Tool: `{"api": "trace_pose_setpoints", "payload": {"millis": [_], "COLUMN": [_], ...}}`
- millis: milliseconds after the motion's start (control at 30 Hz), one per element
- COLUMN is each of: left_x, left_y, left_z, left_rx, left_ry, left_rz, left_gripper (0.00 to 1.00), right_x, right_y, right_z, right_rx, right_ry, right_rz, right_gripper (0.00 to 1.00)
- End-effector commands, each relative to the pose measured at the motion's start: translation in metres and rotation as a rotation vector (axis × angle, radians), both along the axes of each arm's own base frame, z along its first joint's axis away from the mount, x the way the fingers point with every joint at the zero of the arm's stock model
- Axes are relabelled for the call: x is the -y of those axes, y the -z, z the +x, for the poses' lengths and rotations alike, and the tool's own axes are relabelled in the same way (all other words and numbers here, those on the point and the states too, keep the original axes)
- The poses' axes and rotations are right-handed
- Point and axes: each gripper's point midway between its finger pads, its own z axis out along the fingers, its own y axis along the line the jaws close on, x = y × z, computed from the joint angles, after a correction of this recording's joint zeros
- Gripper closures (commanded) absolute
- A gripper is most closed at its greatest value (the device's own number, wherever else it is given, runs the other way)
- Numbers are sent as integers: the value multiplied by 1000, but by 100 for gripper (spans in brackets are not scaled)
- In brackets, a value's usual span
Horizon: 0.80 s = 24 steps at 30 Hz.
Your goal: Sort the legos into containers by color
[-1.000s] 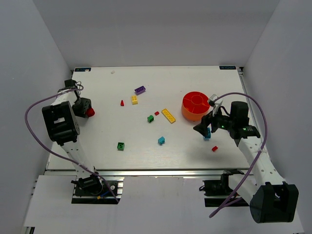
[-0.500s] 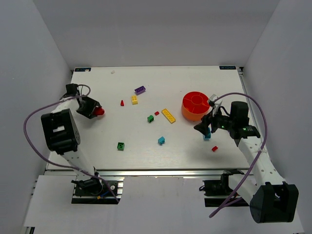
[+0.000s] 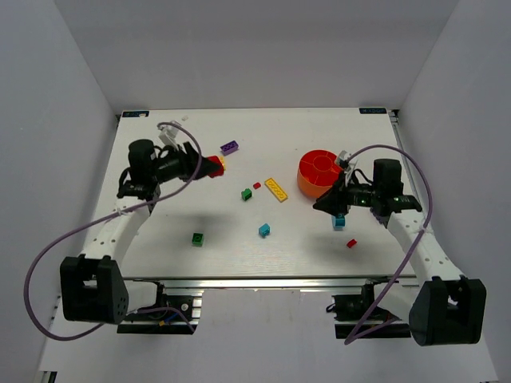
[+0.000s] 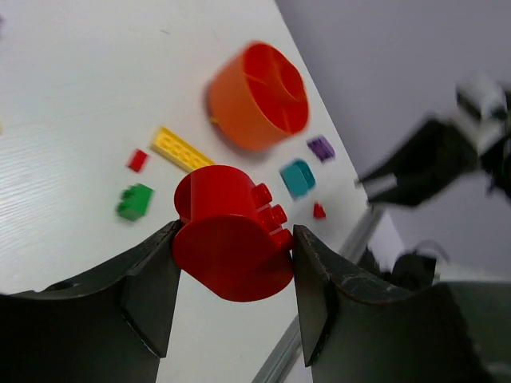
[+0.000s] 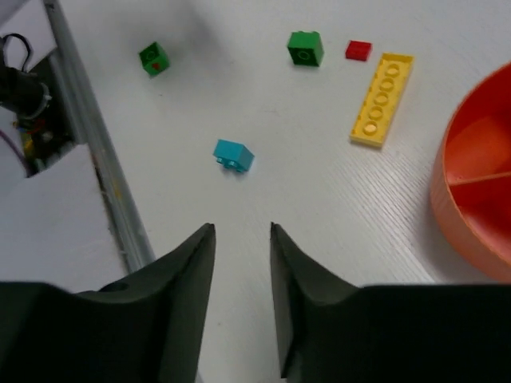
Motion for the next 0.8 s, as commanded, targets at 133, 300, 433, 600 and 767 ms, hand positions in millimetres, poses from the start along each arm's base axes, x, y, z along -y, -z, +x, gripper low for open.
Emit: {"api": "trace_pose_setpoints", "payload": {"millis": [133, 300, 433, 600, 767], "left_x": [49, 65, 74, 82, 83], "left_y": [-16, -15, -7, 10, 15], "left_z": [-76, -99, -95, -86, -74], "left_rx": [444, 588, 609, 619, 631], "left_ry": [336, 404, 400, 383, 305], "left_rz": [88, 141, 219, 336, 412], "left_gripper": [100, 100, 100, 100, 100], "right_x": [-30, -55, -81, -111, -130], "right_y": [-85, -109, -113, -110, -100], "right_z": [17, 25, 27, 25, 36], "right_rx": [-100, -142, -160, -229, -243], "right_ry": [-127, -178, -191, -193, -100], "right_rz": [168, 202, 167, 125, 62], "right_gripper": [39, 31, 28, 20, 17]}}
